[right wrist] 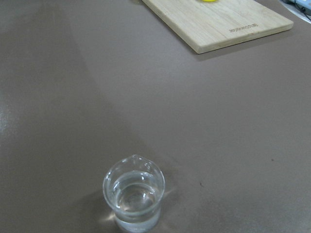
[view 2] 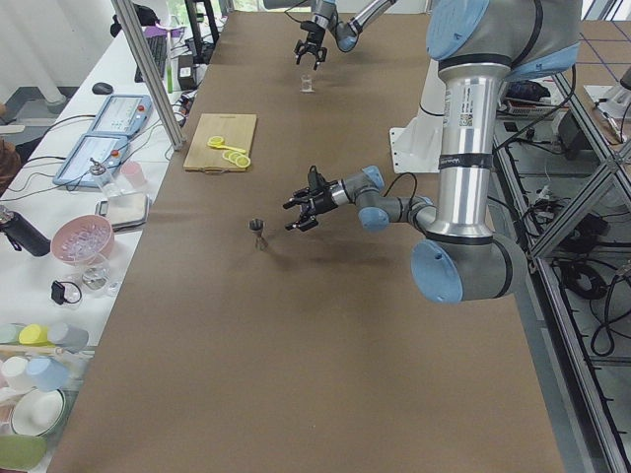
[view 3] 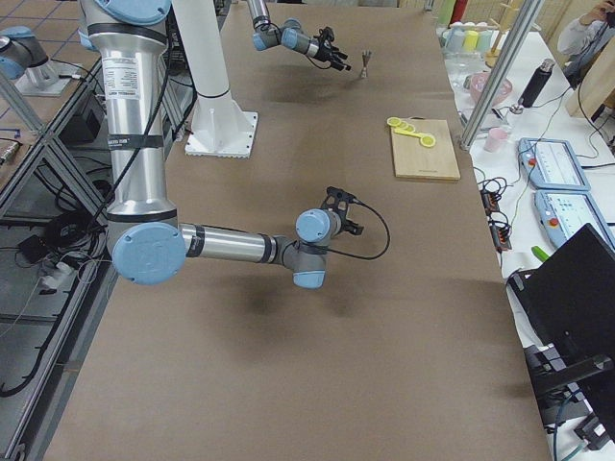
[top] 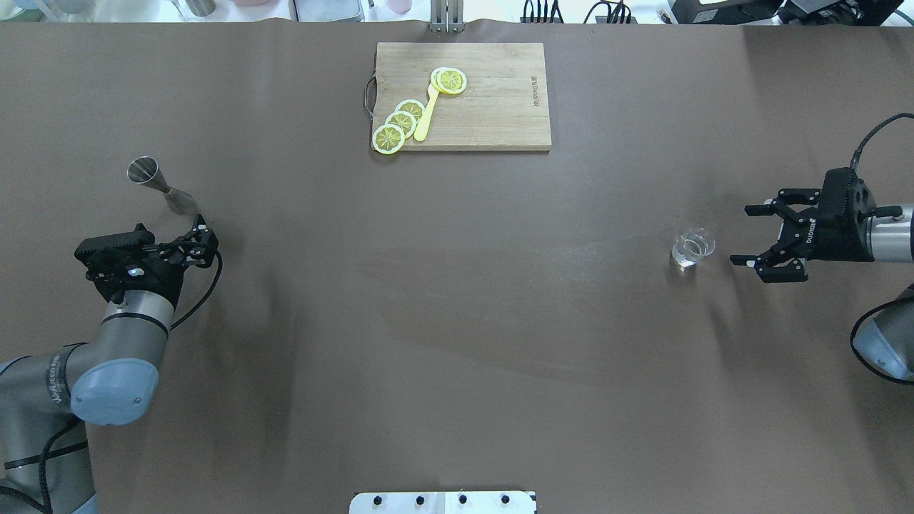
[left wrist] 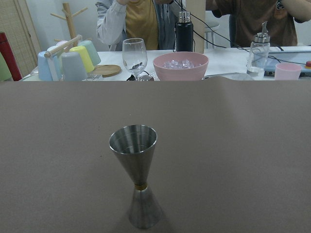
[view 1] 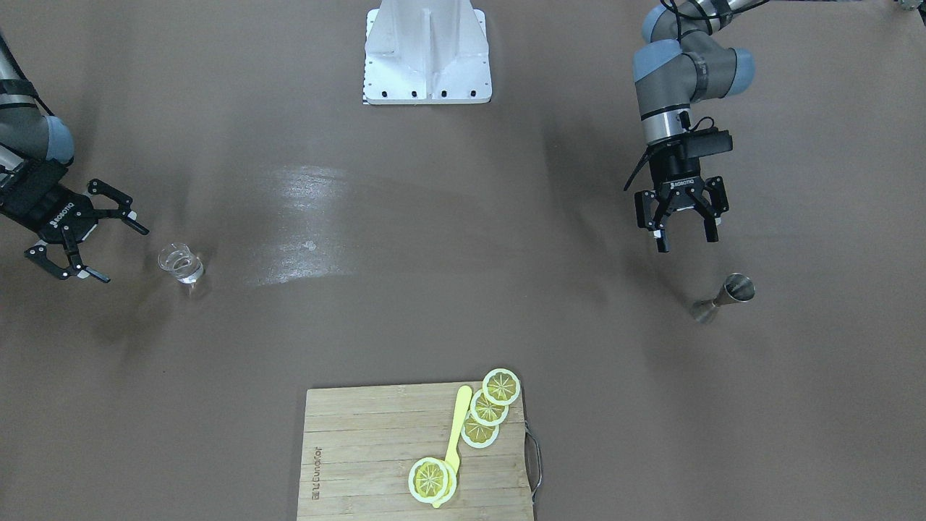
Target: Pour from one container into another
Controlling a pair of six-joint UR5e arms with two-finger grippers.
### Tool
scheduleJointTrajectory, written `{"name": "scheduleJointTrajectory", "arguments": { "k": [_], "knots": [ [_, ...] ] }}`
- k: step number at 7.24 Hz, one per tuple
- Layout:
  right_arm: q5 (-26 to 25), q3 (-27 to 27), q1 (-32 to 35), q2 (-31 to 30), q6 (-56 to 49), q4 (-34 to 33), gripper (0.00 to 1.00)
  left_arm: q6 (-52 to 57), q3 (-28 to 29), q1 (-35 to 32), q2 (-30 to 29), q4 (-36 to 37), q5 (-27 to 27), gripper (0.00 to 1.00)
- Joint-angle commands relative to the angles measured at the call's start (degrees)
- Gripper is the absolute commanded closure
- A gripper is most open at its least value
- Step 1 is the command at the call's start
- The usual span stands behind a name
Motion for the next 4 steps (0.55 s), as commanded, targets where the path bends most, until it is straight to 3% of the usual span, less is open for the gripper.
{"name": "scheduleJointTrajectory", "arguments": {
  "k": [1, 4],
  "knots": [
    [-0.4, -0.6, -2.3, 0.4, 0.0, 0.3, 0.00, -0.2, 2.2, 0.2, -1.0, 0.0, 2.6, 0.07],
    [-1.7, -1.4, -3.6, 0.7, 0.0, 0.2, 0.00, -1.2, 4.9, 0.2, 0.0, -0.1, 2.7, 0.06]
  ]
}}
